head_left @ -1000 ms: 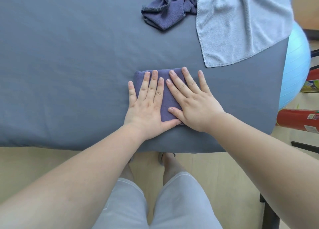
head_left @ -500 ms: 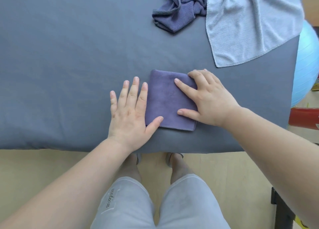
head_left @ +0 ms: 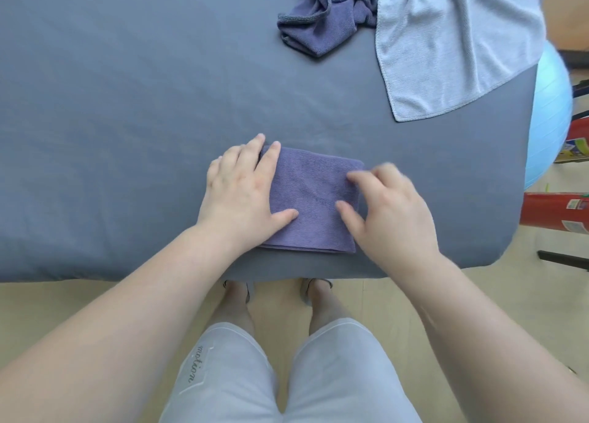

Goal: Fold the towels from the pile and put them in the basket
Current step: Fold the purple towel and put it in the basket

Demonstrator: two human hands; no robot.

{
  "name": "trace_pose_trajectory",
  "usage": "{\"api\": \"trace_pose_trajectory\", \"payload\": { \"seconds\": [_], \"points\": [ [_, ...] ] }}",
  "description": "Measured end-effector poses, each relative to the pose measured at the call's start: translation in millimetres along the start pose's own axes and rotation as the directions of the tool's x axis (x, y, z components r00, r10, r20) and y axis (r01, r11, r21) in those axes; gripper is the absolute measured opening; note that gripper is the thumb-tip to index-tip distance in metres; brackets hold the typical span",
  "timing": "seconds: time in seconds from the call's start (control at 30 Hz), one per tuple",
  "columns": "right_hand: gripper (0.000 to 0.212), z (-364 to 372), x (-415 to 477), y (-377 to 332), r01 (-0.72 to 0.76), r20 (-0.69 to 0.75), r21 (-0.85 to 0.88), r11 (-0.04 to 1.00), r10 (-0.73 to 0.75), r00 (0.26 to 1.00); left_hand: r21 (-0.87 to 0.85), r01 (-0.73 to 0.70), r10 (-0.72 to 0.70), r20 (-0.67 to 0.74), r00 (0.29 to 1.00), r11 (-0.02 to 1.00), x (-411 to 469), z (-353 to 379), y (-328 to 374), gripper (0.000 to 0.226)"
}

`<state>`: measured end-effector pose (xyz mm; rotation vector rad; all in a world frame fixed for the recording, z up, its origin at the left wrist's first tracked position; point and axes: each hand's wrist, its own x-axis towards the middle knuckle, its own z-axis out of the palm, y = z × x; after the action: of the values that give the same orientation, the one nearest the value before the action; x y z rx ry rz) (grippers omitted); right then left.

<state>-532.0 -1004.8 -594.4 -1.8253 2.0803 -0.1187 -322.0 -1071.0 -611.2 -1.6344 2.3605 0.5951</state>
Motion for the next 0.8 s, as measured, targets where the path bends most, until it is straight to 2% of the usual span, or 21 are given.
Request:
{"api": "trace_pose_trajectory", "payload": {
  "seconds": [0.07, 0.13, 0.17, 0.23, 0.43, 0.5, 0.67, 0.73, 0.8],
  "points": [
    [0.071, -1, 24, 2, 0.108, 0.066, -0.028, 0.994, -0.106, 0.992, 0.032, -0.041, 0.041, 0.0, 0.999, 0.999, 10, -8, -1, 0.117],
    [0.091, -4, 49, 2, 0.195, 0.267, -0.106, 0.975, -0.161, 0.95, 0.074, -0.103, 0.101, 0.037, 0.994, 0.992, 21, -15, -2, 0.117],
    [0.091, -5, 60, 1, 0.228, 0.351, -0.142, 0.963, -0.166, 0.921, 0.091, -0.13, 0.123, 0.075, 0.99, 0.987, 27, -18, -2, 0.114],
    [0.082, -6, 73, 0, 0.262, 0.425, -0.177, 0.949, -0.167, 0.89, 0.113, -0.158, 0.141, 0.144, 0.979, 0.981, 39, -25, -2, 0.104],
    [0.081, -9, 82, -1, 0.231, 0.472, -0.065, 0.971, -0.174, 0.864, 0.187, -0.188, 0.123, 0.314, 0.941, 0.964, 63, -39, 12, 0.077],
    [0.084, -8, 82, 2, 0.233, 0.489, -0.054, 0.971, -0.178, 0.854, 0.186, -0.22, 0.151, 0.326, 0.933, 0.958, 66, -38, 14, 0.067],
    [0.098, -11, 89, 8, 0.233, 0.554, -0.001, 0.972, -0.194, 0.81, 0.133, -0.284, 0.246, 0.244, 0.938, 0.95, 65, -34, 12, 0.053],
    [0.102, -14, 96, 9, 0.259, 0.509, -0.053, 0.965, -0.197, 0.838, 0.117, -0.294, 0.272, 0.172, 0.947, 0.949, 66, -35, 12, 0.044],
    [0.09, -18, 103, 8, 0.252, 0.406, -0.098, 0.963, -0.192, 0.894, 0.109, -0.285, 0.282, 0.047, 0.958, 0.952, 70, -38, 11, 0.031]
  ]
}}
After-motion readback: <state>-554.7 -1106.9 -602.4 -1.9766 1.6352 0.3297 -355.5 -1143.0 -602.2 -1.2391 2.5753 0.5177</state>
